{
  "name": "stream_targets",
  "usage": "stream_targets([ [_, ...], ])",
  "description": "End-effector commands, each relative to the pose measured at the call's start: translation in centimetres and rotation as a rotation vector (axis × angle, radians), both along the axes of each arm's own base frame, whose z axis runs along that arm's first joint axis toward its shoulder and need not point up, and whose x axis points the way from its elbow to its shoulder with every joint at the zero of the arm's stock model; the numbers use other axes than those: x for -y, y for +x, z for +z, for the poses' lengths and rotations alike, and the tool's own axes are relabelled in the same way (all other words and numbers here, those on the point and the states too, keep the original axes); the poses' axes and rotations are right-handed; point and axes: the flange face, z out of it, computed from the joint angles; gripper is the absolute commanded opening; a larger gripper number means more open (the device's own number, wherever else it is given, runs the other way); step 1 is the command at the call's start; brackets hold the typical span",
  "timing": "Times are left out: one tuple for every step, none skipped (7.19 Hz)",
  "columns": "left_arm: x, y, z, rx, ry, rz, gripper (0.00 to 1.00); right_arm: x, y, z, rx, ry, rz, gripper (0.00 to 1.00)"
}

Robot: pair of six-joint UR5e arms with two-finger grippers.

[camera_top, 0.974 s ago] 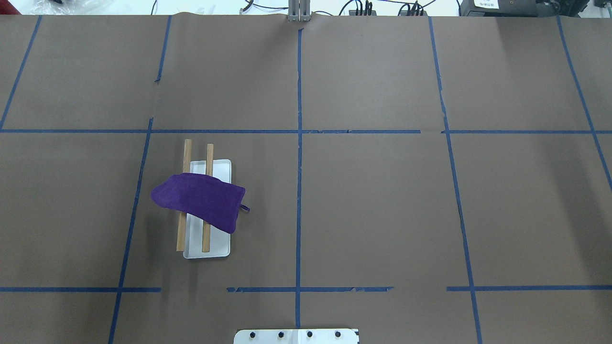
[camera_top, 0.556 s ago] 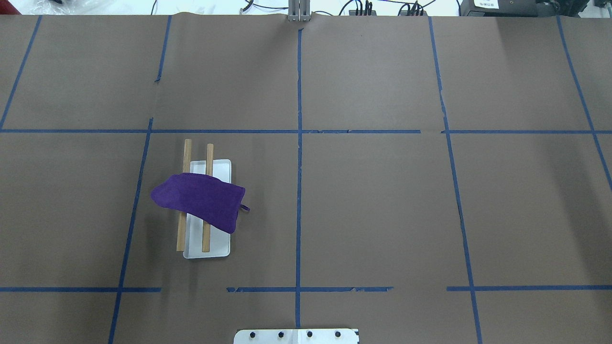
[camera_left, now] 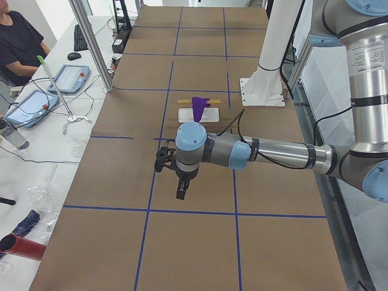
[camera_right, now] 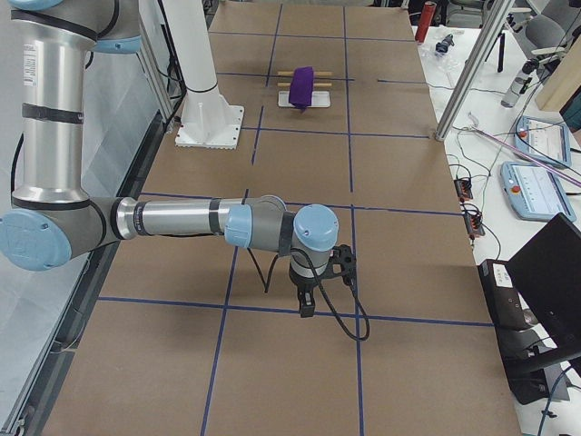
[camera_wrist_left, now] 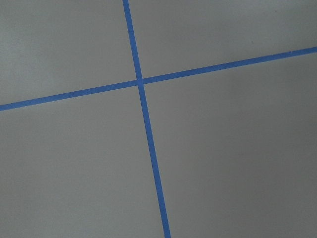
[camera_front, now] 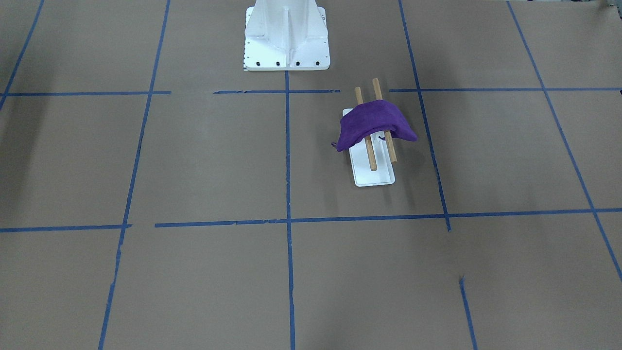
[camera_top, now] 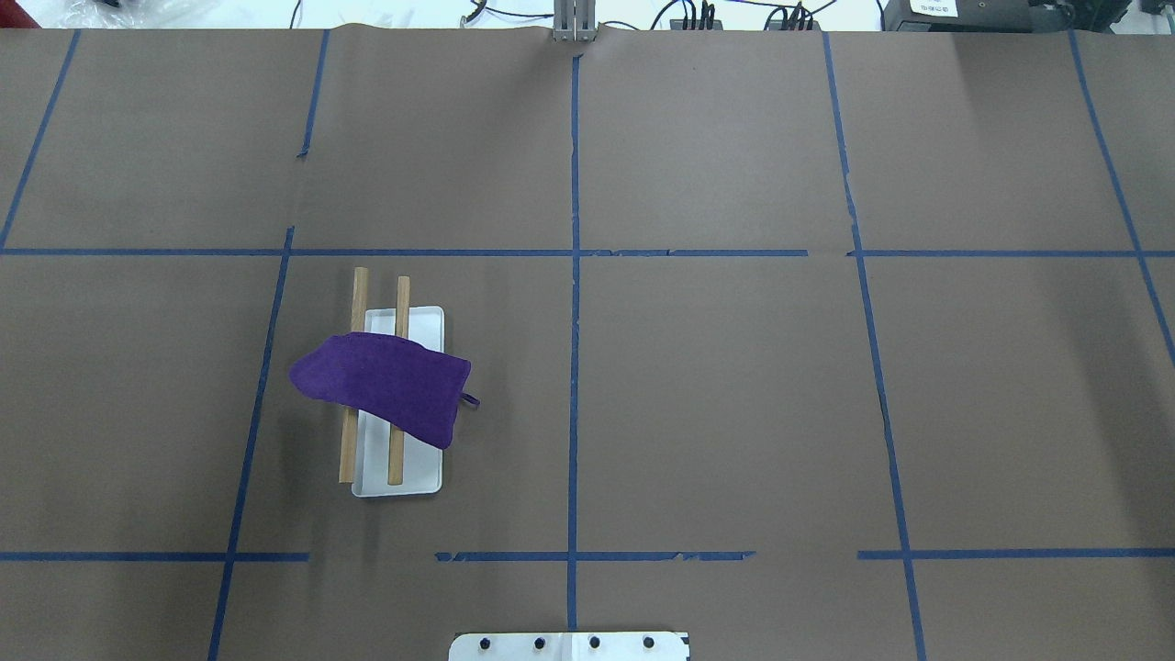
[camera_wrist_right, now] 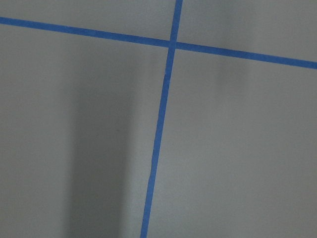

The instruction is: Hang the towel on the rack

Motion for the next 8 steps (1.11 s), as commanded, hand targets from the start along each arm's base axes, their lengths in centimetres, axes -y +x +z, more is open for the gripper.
stream_targets([
  [0.1, 0.9, 0.7, 0.002, -0.014, 0.023, 1.0, 0.8, -1.6, -0.7, -0.002, -0.01, -0.006, 1.0],
  [0.2, 1.0, 1.4, 0.005, -0.029, 0.024, 1.0, 1.0, -1.9, -1.0, -0.003, -0.003, -0.001, 1.0],
  [0.5, 1.3, 1.6, 0.007, -0.066, 0.031, 1.0, 1.0, -2.1, -1.1, -0.003, -0.001, -0.004, 1.0],
  [3.3, 1.7, 0.9, 0.016, -0.149, 0.035, 1.0, 1.1, -2.4, -1.1, -0.004, -0.002, -0.007, 1.0],
  [4.3, 1.8, 0.2, 0.023, -0.232, 0.036, 1.0, 1.1, -2.5, -1.0, -0.004, -0.003, -0.01, 1.0],
  [3.9, 1.6, -0.1, 0.022, -0.237, 0.032, 1.0, 1.1, -2.5, -1.2, -0.003, 0.0, -0.01, 1.0],
  [4.4, 1.8, -0.2, 0.022, -0.234, 0.034, 1.0, 1.1, -2.5, -1.3, -0.003, 0.004, -0.011, 1.0],
  [5.0, 1.9, -1.2, 0.019, -0.212, 0.033, 1.0, 1.1, -2.5, -1.6, -0.003, 0.012, -0.011, 1.0],
])
